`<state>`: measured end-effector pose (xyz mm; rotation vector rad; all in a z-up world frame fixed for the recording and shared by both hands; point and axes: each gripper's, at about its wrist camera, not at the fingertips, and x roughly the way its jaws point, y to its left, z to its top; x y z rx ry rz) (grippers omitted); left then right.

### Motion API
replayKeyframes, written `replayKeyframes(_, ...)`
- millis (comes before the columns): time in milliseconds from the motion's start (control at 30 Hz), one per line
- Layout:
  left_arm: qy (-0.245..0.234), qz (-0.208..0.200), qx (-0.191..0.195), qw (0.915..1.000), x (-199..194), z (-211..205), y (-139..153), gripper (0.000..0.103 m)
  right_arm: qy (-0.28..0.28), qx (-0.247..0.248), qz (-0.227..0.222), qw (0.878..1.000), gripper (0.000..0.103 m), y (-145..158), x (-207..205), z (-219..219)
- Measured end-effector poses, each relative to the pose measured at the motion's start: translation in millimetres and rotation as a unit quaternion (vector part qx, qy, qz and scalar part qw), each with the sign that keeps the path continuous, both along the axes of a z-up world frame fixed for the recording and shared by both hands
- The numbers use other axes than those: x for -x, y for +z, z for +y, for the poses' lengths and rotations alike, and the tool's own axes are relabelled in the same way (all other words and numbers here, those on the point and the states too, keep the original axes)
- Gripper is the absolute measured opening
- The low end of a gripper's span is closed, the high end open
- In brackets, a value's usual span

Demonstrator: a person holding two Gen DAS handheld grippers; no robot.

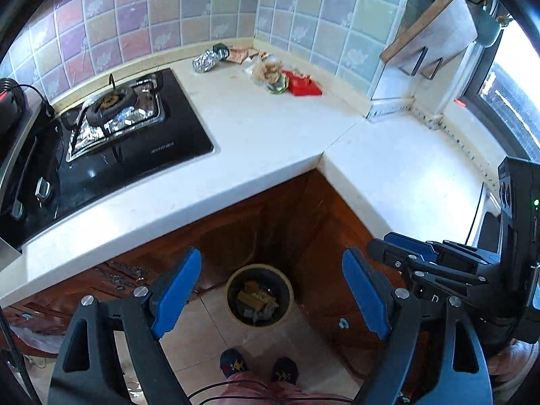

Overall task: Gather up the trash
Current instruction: 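Raise both tools back up to the counter trash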

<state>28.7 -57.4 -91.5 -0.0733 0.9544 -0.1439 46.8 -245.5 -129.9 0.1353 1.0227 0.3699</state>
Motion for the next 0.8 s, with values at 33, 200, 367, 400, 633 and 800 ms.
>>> replayKeyframes(33,0.000,-0.004,0.002,1.0000,0.2,-1.1,3.2,0.085,-0.001,0.001,-0.007,1.000,0.026,5.2,-0.6,-2.1)
replayKeyframes(200,-0.002,-0.023,0.003,0.9997,-5.5,-6.9,30.7,0.085,-0.001,0.001,-0.032,0.999,0.026,25.0,-5.6,-10.0)
replayKeyframes(367,-0.005,-0.040,0.018,0.9990,-21.0,-7.4,56.0,0.085,0.003,0.004,-0.055,0.998,0.027,42.4,-18.4,-13.4)
replayKeyframes(400,-0.005,-0.041,0.021,0.9989,-25.4,-6.1,58.8,0.085,0.002,0.006,-0.057,0.998,0.027,44.5,-21.3,-11.4)
replayKeyframes(633,-0.017,-0.039,0.037,0.9984,-97.4,7.6,77.8,0.085,-0.015,0.017,-0.059,0.998,0.027,53.7,-72.2,-2.1)
replayKeyframes(800,-0.032,-0.030,0.047,0.9979,-182.8,17.7,80.9,0.085,-0.042,0.044,-0.062,0.996,0.027,58.0,-130.9,9.5)
